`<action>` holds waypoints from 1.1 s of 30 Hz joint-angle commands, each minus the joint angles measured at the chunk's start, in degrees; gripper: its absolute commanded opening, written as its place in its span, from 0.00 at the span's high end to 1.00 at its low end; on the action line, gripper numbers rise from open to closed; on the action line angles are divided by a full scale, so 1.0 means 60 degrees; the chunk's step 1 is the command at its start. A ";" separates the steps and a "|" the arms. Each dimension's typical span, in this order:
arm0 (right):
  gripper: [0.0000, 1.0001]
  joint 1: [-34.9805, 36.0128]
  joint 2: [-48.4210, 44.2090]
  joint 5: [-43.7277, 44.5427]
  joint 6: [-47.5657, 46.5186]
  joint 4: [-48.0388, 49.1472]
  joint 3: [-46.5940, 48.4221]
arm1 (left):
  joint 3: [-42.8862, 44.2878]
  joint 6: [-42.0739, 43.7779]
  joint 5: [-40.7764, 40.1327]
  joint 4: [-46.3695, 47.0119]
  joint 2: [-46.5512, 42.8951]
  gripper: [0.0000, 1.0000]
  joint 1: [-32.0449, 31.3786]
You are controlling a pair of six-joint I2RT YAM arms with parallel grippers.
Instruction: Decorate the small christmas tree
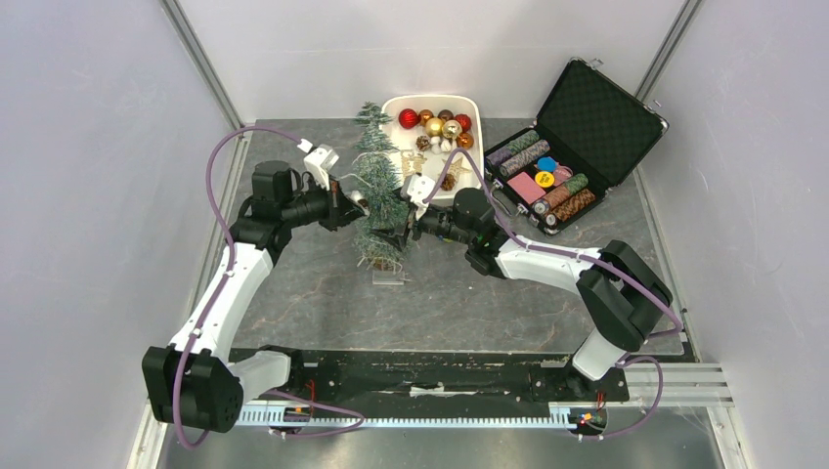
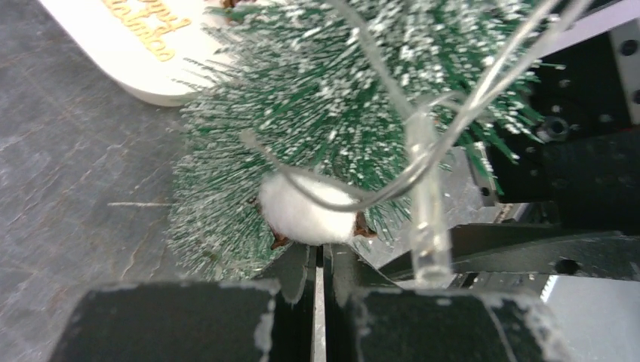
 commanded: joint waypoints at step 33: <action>0.16 0.0333 -0.0364 -0.0417 -0.0095 0.0095 0.0095 | 0.0545 0.1783 -0.0065 -0.1265 -0.0398 0.54 0.0338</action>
